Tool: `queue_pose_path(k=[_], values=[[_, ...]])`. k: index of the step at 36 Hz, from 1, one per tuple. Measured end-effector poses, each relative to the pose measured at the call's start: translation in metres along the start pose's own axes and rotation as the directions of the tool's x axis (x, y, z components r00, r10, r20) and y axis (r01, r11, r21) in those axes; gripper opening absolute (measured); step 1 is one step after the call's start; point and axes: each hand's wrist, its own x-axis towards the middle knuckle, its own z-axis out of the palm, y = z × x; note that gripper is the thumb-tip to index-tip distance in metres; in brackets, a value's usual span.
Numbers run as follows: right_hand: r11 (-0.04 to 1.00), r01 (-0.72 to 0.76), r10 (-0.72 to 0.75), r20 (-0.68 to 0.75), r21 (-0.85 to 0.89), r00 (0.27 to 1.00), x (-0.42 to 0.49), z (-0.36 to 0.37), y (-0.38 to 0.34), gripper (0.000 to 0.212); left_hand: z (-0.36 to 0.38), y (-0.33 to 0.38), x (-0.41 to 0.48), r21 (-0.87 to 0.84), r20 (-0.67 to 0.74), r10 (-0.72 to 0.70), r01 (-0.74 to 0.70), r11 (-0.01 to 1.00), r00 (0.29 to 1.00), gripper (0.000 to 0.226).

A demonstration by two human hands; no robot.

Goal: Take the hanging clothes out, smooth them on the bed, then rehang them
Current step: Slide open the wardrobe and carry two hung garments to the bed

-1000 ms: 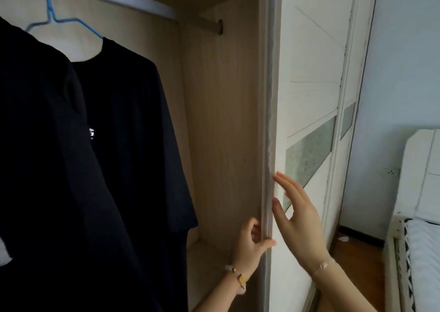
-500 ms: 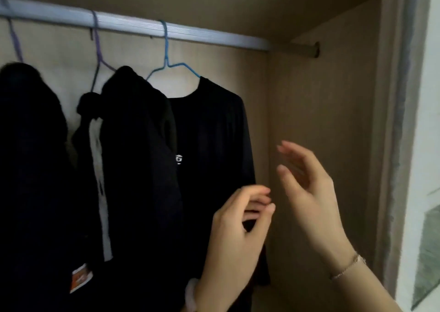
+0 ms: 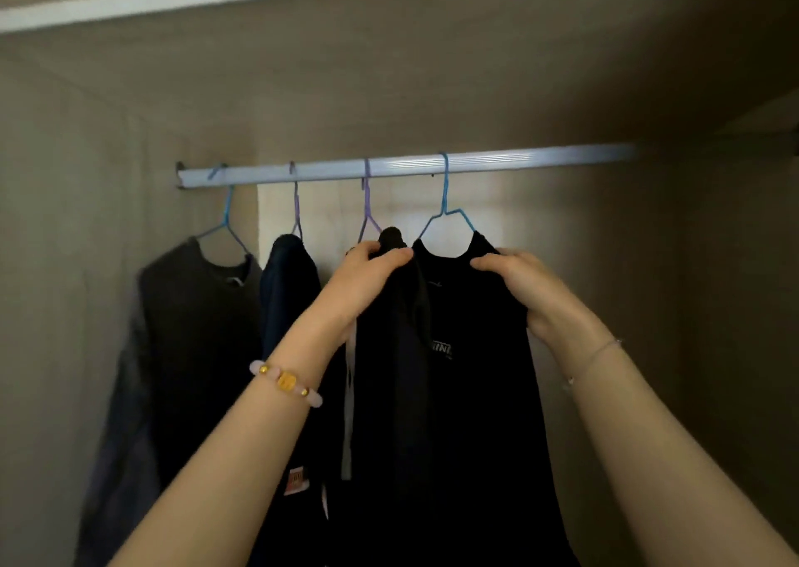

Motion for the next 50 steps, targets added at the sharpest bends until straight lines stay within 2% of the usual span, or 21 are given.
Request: queue_pose_path(k=[5,9,14,17,20,24,27,29,34,40,43,46,48,50], values=[[0.998,-0.057,0.057,0.039,-0.015,0.998,0.015,0.008,-0.01,0.006,0.008,0.008,0.017,0.083,-0.033,-0.122,0.125,0.989,0.992,0.076],[0.998,-0.051,0.051,0.009,-0.026,0.999,0.031,0.021,-0.015,0.008,0.012,0.019,0.029,0.037,0.021,-0.219,0.218,0.975,0.975,0.055],[0.999,-0.036,0.036,0.041,-0.009,0.999,0.049,0.027,-0.015,0.034,0.008,0.028,0.038,0.061,0.053,-0.256,0.252,0.966,0.965,0.001],[1.0,0.019,-0.019,-0.01,0.007,1.0,0.054,0.029,-0.012,0.032,0.001,0.022,0.049,-0.047,0.086,-0.277,0.282,0.958,0.957,0.018],[0.996,0.065,-0.064,-0.025,0.06,0.998,0.052,0.031,-0.01,0.036,-0.009,0.012,0.054,-0.162,0.101,-0.301,0.314,0.935,0.948,0.02],[0.989,0.123,-0.12,-0.039,0.082,0.992,0.053,0.032,-0.022,0.037,-0.027,0.008,0.055,-0.236,0.156,-0.265,0.297,0.925,0.951,0.017],[0.978,0.201,-0.199,-0.035,0.059,0.979,0.053,0.032,-0.038,0.026,-0.041,0.017,0.057,-0.327,0.207,-0.193,0.254,0.91,0.959,0.008],[0.97,0.239,-0.239,-0.005,0.039,0.971,0.048,0.032,-0.046,0.02,-0.047,0.023,0.057,-0.363,0.209,-0.166,0.234,0.902,0.964,0.012],[0.963,0.263,-0.266,0.043,0.066,0.963,0.025,0.027,-0.042,0.024,-0.052,0.031,0.037,-0.399,0.246,-0.124,0.217,0.891,0.961,0.018],[0.972,0.144,-0.15,0.021,0.188,0.988,-0.012,0.016,-0.002,0.04,-0.048,0.011,-0.008,-0.325,0.226,-0.075,0.148,0.934,0.971,0.024],[0.976,0.041,-0.052,0.045,0.214,0.998,-0.041,0.017,0.032,0.041,-0.043,-0.021,-0.045,-0.322,0.238,-0.034,0.112,0.94,0.971,0.018],[0.966,-0.069,0.046,0.097,0.249,0.994,-0.078,0.015,0.069,0.041,-0.035,-0.064,-0.089,-0.395,0.243,-0.093,0.186,0.9,0.966,0.043],[0.951,-0.157,0.121,0.145,0.267,0.982,-0.106,0.012,0.094,0.042,-0.031,-0.096,-0.121,-0.372,0.254,-0.125,0.217,0.903,0.959,0.057],[0.941,-0.231,0.19,0.18,0.249,0.965,-0.133,0.01,0.12,0.043,-0.028,-0.124,-0.151,-0.364,0.257,-0.164,0.252,0.896,0.952,0.061]])
